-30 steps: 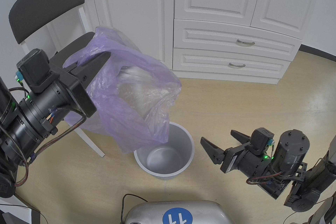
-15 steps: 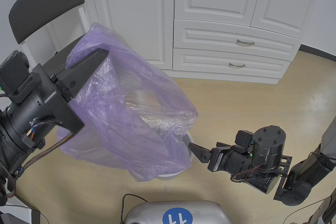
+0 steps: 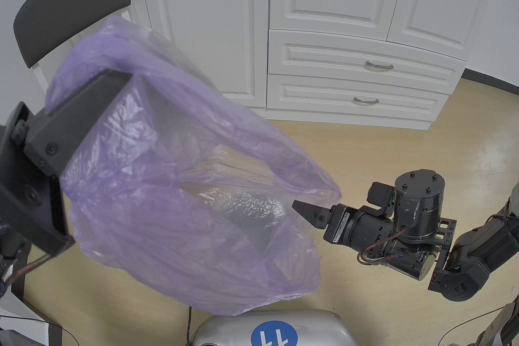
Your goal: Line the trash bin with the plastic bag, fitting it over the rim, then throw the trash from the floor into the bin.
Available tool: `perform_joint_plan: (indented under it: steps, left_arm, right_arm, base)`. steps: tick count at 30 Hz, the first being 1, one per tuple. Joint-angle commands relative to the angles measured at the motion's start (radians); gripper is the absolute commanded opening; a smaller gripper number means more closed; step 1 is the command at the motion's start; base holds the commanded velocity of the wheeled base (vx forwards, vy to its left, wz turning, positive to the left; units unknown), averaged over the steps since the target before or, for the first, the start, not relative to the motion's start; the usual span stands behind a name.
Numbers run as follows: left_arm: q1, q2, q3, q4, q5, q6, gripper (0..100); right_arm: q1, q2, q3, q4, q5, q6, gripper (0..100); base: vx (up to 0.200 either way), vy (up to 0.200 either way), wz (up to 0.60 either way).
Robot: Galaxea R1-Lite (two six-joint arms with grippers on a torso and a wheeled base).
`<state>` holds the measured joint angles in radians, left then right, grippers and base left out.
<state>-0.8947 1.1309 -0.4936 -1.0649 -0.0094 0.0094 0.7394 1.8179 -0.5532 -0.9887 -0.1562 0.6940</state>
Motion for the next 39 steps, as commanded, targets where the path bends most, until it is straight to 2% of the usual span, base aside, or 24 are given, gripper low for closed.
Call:
perform_joint_plan:
  steps: [1, 5, 9, 10, 11, 12, 16, 21, 29, 39]
  left_arm:
    - [-0.066, -0.072, 0.004, 0.003, 0.0, 0.003, 0]
    - [-0.102, -0.1, 0.009, 0.002, -0.001, 0.004, 0]
    - [-0.112, -0.115, 0.007, 0.002, -0.001, 0.004, 0]
    - [-0.112, -0.121, 0.007, 0.0, -0.003, 0.004, 0]
    - [-0.112, -0.123, 0.006, 0.0, -0.003, 0.006, 0]
    - [-0.112, -0.132, 0.003, 0.0, -0.003, 0.004, 0]
    - [-0.113, -0.137, -0.002, -0.003, -0.001, 0.004, 0]
    - [-0.113, -0.137, -0.005, -0.004, -0.001, 0.004, 0]
    - [-0.115, -0.137, -0.017, -0.01, 0.0, 0.003, 0]
    - [-0.156, -0.166, -0.017, -0.007, 0.0, 0.004, 0]
  right_arm:
    - [0.008, -0.006, 0.002, -0.005, 0.009, 0.002, 100]
    - [0.014, -0.017, 0.012, -0.013, 0.012, 0.013, 100]
    - [0.02, -0.023, 0.056, -0.088, 0.035, 0.018, 100]
    - [0.026, -0.017, 0.104, -0.182, 0.069, 0.018, 100]
    - [0.026, -0.015, 0.111, -0.199, 0.075, 0.018, 100]
    - [0.031, -0.009, 0.16, -0.314, 0.106, 0.016, 100]
    - [0.041, 0.04, 0.276, -0.582, 0.162, 0.015, 100]
    - [0.06, 0.041, 0.332, -0.582, 0.204, 0.018, 100]
    - [0.075, 0.047, 0.338, -0.582, 0.204, 0.016, 100]
    - [0.072, 0.084, 0.337, -0.582, 0.204, 0.016, 100]
  base:
    - [0.0, 0.0, 0.0]
    - [0.0, 0.0, 0.0]
    - [0.0, 0.0, 0.0]
    - [0.0, 0.0, 0.0]
    - [0.0, 0.0, 0.0]
    - [0.0, 0.0, 0.0]
    - [0.0, 0.0, 0.0]
    - [0.0, 0.0, 0.0]
    - [0.0, 0.0, 0.0]
    - [0.0, 0.0, 0.0]
